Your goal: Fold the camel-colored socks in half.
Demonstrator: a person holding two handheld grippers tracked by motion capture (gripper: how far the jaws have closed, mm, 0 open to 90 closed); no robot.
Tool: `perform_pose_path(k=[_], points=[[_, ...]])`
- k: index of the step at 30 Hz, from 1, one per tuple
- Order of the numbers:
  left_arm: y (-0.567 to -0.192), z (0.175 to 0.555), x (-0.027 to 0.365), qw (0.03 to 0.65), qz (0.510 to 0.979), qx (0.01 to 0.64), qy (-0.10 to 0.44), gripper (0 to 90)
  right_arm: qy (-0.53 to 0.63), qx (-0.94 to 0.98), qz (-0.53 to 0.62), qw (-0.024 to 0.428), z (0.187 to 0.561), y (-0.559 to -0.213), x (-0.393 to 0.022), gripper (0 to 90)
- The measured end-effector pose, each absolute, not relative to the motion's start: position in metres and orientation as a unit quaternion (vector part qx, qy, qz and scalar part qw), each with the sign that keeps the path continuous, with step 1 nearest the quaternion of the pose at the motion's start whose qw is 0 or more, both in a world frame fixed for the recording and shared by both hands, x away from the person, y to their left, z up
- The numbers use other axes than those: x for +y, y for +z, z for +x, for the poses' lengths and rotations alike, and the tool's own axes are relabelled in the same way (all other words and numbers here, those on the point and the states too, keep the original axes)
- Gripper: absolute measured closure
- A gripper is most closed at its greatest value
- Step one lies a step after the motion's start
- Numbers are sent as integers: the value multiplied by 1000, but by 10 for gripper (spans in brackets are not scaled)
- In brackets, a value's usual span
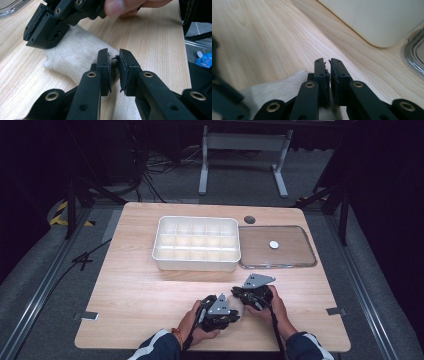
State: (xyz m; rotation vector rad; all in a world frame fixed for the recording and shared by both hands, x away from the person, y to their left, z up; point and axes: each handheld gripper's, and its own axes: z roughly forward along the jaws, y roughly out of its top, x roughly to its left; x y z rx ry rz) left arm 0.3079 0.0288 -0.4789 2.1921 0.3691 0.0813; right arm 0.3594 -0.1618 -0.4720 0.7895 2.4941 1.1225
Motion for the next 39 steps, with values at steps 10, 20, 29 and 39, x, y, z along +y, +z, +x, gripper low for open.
perform_pose_path(k=[10,20,29,39], points=[[-479,309,29,444,884,147,29,792,429,845,284,146,360,-453,-183,790],[-479,309,29,441,885,145,30,792,403,874,227,151,337,-449,-175,800],[-479,310,28,435,890,135,36,798,360,880,258,173,346,-469,-173,846],[-479,309,28,437,888,137,38,797,366,875,270,165,351,-479,-176,890]])
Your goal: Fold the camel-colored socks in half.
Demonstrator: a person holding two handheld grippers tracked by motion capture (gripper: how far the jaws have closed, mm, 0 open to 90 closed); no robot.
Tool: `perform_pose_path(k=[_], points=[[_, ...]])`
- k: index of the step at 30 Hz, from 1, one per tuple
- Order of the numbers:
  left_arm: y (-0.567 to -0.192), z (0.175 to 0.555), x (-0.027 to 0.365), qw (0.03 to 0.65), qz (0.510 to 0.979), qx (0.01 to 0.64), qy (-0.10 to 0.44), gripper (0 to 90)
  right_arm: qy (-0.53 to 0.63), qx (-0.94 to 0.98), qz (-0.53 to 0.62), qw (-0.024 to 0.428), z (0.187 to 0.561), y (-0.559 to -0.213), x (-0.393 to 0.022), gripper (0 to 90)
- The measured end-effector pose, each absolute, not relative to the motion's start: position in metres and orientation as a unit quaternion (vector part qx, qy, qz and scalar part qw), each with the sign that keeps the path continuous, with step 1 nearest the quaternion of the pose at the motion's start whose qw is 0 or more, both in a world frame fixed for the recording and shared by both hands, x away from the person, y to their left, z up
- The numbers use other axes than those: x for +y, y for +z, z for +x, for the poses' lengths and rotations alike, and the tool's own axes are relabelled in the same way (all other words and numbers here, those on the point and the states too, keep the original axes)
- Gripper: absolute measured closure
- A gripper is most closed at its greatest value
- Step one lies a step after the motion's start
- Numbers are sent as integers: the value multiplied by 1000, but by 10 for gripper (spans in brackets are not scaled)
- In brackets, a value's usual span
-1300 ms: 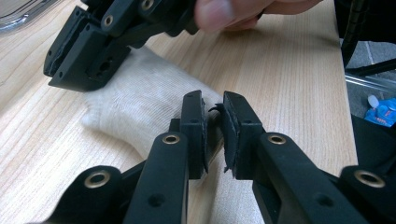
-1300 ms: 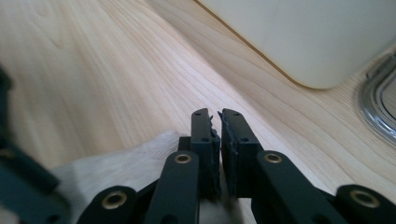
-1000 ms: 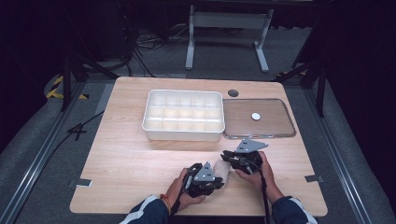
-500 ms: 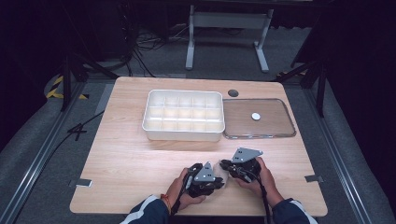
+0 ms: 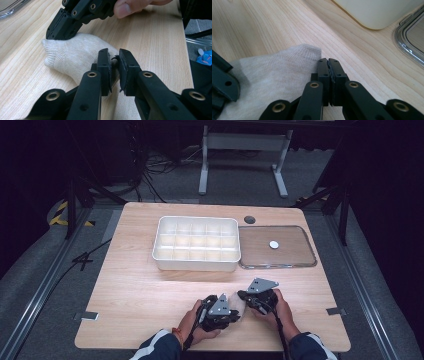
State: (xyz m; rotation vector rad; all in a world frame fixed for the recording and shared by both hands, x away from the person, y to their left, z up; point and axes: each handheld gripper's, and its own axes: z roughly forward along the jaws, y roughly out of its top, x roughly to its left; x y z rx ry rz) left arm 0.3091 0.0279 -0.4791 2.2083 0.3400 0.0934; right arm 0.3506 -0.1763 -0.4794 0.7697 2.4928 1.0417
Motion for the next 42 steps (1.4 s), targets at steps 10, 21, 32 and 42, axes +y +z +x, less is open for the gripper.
perform_pose_path(k=[10,21,32,42], points=[[-479,310,28,440,887,137,35,796,380,863,282,176,351,-466,-188,858],[-480,310,28,439,887,139,34,796,382,881,238,144,335,-460,-180,863],[-480,310,28,441,886,137,35,797,383,877,257,136,339,-471,-177,900],[-479,311,29,445,884,145,26,794,384,874,265,135,339,-470,-178,893]])
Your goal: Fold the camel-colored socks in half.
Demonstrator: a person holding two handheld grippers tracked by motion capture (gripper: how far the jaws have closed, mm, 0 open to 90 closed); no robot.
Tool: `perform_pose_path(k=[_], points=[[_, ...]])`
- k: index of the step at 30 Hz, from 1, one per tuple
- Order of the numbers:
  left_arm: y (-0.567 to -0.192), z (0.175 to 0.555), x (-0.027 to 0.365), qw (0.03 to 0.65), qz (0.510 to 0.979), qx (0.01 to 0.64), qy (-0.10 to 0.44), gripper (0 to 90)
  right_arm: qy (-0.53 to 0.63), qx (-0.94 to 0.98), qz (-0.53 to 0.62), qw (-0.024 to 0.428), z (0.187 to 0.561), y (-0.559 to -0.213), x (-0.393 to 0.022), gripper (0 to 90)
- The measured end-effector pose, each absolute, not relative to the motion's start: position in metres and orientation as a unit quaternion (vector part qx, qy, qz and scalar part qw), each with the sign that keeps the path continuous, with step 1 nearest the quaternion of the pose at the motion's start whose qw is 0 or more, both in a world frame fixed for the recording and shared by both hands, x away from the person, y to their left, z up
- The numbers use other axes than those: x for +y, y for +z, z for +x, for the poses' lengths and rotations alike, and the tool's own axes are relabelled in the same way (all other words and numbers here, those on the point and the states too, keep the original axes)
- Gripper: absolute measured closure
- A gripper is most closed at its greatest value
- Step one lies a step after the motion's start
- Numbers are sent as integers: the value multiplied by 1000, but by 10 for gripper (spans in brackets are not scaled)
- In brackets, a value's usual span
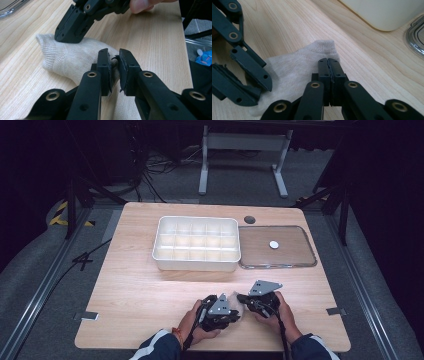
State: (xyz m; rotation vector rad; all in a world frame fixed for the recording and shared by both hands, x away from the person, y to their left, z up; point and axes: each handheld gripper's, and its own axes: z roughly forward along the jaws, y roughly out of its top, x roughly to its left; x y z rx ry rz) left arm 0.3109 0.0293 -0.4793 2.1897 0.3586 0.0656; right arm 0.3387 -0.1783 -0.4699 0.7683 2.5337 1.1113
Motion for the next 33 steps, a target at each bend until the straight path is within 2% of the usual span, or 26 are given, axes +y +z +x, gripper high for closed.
perform_pose_path(k=[6,11,21,25,31,33], points=[[-478,313,33,449,881,148,17,775,407,863,265,136,336,-460,-181,788],[-476,313,36,462,872,160,14,688,421,855,271,133,336,-456,-183,697],[-461,312,48,473,867,154,28,600,436,839,296,133,334,-446,-182,540],[-452,310,54,467,870,152,31,532,429,843,299,129,334,-446,-180,506],[-436,304,75,430,886,159,69,337,423,849,296,110,334,-447,-175,440],[-433,300,89,424,887,166,77,306,423,851,294,104,333,-447,-173,416]])
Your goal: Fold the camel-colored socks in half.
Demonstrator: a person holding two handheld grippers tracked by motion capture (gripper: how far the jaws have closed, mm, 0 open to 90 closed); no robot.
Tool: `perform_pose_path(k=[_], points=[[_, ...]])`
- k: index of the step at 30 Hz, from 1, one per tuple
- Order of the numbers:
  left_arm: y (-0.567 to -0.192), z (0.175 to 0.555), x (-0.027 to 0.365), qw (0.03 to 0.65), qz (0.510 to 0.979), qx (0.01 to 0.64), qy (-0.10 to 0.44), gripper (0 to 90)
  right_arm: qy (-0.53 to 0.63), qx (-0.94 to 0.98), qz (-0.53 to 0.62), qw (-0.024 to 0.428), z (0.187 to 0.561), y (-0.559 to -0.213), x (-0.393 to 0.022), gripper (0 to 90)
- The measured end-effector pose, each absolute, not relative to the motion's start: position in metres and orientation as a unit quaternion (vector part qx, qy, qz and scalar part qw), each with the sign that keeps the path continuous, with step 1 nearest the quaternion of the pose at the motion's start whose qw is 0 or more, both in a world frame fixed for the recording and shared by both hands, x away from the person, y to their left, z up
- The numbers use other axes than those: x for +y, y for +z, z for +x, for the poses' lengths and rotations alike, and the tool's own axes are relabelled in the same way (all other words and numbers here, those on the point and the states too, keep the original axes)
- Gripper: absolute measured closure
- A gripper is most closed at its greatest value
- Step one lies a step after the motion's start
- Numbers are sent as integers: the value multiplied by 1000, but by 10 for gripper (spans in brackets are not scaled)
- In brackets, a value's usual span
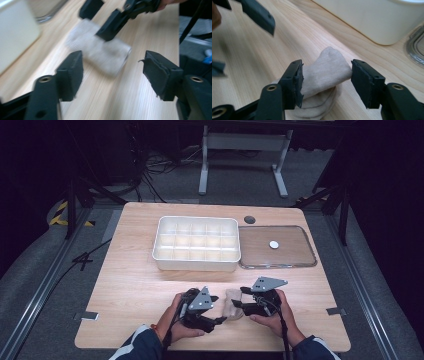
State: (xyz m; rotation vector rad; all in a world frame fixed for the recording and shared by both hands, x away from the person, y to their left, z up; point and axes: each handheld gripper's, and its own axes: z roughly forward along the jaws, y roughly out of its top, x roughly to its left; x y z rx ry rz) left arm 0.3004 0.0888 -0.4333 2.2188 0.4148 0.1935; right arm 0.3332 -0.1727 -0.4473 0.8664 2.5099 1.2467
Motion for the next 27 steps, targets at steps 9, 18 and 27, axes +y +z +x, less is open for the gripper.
perform_pose_path(k=[9,18,27], points=[[-443,286,152,380,893,215,112,261,390,864,315,57,343,-466,-171,352],[-461,289,191,332,901,242,137,239,403,860,313,-28,352,-475,-174,515],[-476,300,211,332,892,282,120,216,414,860,290,-72,350,-476,-172,659]])
